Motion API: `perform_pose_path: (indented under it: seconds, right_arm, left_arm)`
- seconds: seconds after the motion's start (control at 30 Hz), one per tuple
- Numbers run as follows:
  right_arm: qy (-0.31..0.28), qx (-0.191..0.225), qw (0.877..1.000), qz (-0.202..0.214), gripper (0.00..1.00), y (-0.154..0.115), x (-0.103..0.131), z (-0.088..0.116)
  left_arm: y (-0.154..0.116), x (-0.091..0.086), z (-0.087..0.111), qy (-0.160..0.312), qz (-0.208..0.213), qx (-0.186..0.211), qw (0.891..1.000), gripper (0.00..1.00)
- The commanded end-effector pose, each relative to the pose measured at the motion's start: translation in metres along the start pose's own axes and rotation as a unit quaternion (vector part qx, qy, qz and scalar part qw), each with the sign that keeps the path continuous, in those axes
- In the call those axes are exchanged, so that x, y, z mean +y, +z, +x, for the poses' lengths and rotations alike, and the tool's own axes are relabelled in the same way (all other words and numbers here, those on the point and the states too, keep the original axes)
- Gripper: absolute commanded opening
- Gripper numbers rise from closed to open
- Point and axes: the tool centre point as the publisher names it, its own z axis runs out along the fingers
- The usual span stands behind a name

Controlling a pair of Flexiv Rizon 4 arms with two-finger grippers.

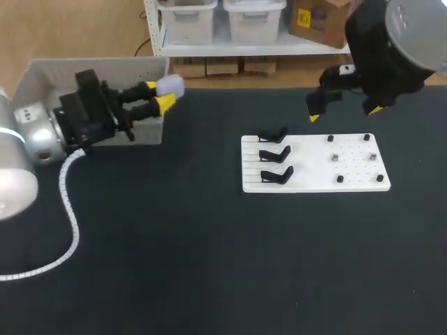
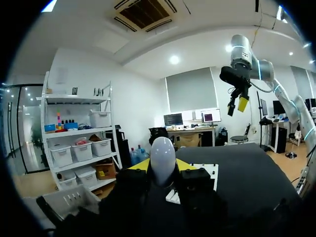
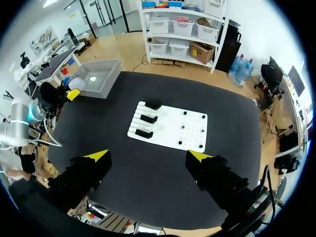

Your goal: Pick up each earbud case from the left stands, insert the matching earbuds, close the lid, and place the case in the box.

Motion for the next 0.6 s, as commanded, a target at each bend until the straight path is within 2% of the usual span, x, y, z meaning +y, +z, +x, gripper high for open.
perform_pose_path:
  seconds: [0.03,0.3,0.47,0.6]
  right_arm:
    - [0.001,-0.024,1.0,0.0,1.0,0.001,-0.001,0.003]
    - [0.001,-0.024,1.0,0.0,1.0,0.001,-0.001,0.003]
    - [0.001,-0.024,1.0,0.0,1.0,0.001,-0.001,0.003]
    - [0.001,-0.024,1.0,0.0,1.0,0.001,-0.001,0.003]
  left_arm:
    - [-0.027,0.024,0.005,0.021,-0.197,-0.003,0.98,0.0]
    - [-0.078,0.084,0.021,0.031,-0.3,0.019,0.953,0.0]
    - [-0.101,0.119,0.028,0.055,-0.333,0.056,0.94,0.0]
    - [-0.112,0.145,0.034,0.059,-0.346,0.077,0.933,0.0]
